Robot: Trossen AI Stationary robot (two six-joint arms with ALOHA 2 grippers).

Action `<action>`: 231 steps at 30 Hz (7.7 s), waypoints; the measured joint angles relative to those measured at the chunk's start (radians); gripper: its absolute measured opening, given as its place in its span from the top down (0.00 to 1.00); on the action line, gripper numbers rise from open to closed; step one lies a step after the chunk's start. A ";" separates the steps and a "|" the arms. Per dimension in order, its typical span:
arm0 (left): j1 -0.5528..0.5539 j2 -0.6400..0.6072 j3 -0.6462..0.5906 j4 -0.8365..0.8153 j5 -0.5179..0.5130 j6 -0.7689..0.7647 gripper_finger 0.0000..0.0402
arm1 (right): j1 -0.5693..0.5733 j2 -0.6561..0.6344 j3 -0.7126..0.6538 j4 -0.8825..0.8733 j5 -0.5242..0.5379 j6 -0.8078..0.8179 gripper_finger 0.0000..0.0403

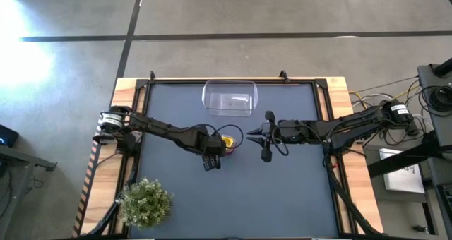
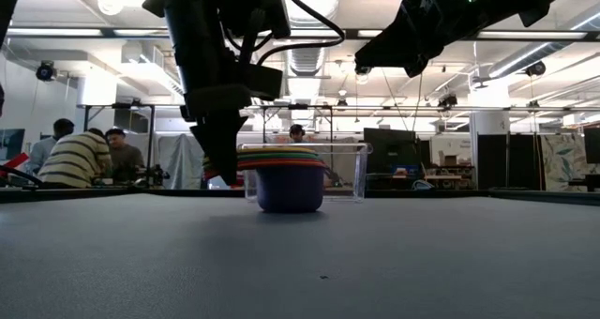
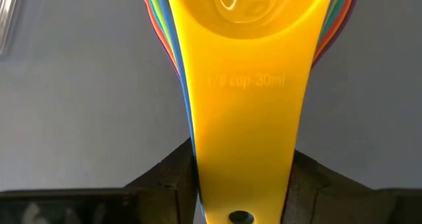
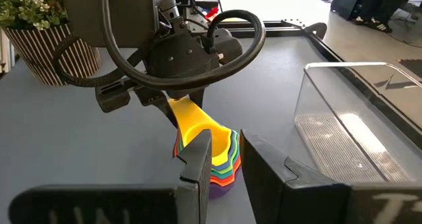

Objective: Nest measuring cups in basket
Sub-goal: Put the nested measuring cups into the transparent bin, then return to Home Position

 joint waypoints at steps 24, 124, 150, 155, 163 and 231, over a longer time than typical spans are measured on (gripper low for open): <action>0.000 -0.018 0.033 0.000 -0.046 0.115 0.69 | 0.000 0.000 0.000 0.008 0.000 -0.033 0.83; 0.691 0.261 0.387 0.067 0.326 0.965 0.66 | -0.205 -0.004 0.074 -0.038 -0.008 -0.283 0.83; 0.695 0.158 0.566 -0.173 0.430 0.925 0.49 | -0.204 -0.015 0.074 -0.043 -0.010 -0.282 0.83; 0.686 0.016 0.548 -0.168 0.550 0.923 0.55 | -0.203 -0.086 0.072 -0.052 -0.131 -0.281 0.83; 0.676 -0.280 0.447 -0.127 0.541 0.828 0.73 | -0.203 -0.262 -0.023 -0.031 -0.244 -0.277 0.83; 0.645 -1.816 -1.055 0.762 0.569 0.426 1.00 | -0.245 -0.698 -0.592 0.262 -0.237 -0.223 0.98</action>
